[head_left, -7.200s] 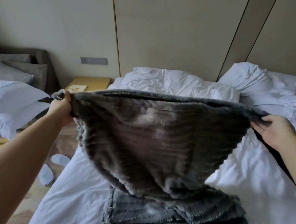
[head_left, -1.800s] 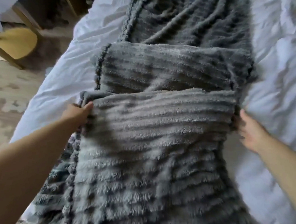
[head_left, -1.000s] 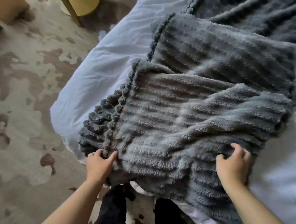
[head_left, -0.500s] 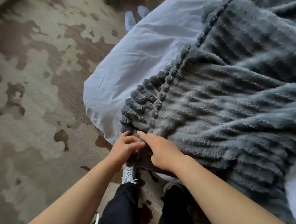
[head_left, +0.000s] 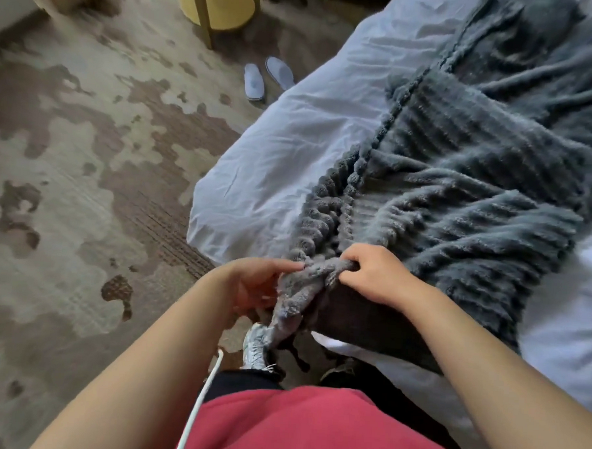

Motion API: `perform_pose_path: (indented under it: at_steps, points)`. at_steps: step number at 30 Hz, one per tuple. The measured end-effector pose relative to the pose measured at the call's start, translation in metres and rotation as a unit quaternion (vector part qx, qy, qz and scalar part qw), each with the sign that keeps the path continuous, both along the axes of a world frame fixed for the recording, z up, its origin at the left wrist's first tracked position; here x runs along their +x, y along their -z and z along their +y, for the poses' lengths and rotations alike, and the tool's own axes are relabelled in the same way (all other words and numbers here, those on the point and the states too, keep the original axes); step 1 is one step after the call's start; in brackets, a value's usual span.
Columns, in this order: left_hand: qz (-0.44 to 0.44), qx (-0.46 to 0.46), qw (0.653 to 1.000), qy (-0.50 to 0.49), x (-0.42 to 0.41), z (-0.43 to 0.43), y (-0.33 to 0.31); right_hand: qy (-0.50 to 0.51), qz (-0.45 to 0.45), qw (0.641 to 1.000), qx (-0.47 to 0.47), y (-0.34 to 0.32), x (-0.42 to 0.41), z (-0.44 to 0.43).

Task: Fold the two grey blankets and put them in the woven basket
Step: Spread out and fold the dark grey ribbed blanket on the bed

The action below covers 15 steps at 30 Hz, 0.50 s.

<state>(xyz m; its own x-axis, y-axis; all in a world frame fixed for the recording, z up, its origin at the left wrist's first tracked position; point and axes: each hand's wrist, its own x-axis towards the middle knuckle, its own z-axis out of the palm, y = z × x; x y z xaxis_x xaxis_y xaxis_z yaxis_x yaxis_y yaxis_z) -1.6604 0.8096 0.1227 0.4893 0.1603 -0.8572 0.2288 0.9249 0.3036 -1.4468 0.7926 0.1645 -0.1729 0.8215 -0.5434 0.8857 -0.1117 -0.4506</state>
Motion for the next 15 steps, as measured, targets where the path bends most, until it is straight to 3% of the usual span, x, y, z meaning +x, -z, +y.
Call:
perform_pose_path:
  at_steps: [3, 5, 7, 11, 15]
  points:
    - [-0.074, 0.05, 0.978, -0.187, 0.001, 0.008, -0.015, 0.055, 0.059, 0.997, -0.009, -0.029, -0.003, -0.003]
    - [-0.123, 0.058, 0.962, -0.235, 0.004, 0.008, -0.03, 0.088, 0.107, 0.99, -0.014, -0.047, -0.004, -0.004]
    - [-0.15, 0.068, 0.965, -0.203, 0.003, 0.008, -0.046, 0.059, 0.111, 0.992, 0.001, -0.063, -0.002, -0.002]
    - [-0.079, 0.086, 0.993, 0.018, 0.006, 0.011, -0.075, -0.056, -0.035, 0.996, 0.068, -0.083, 0.0, 0.006]
    - [-0.005, 0.21, 0.977, -0.044, 0.016, 0.016, -0.09, -0.092, -0.144, 0.968, 0.185, -0.094, 0.001, 0.008]
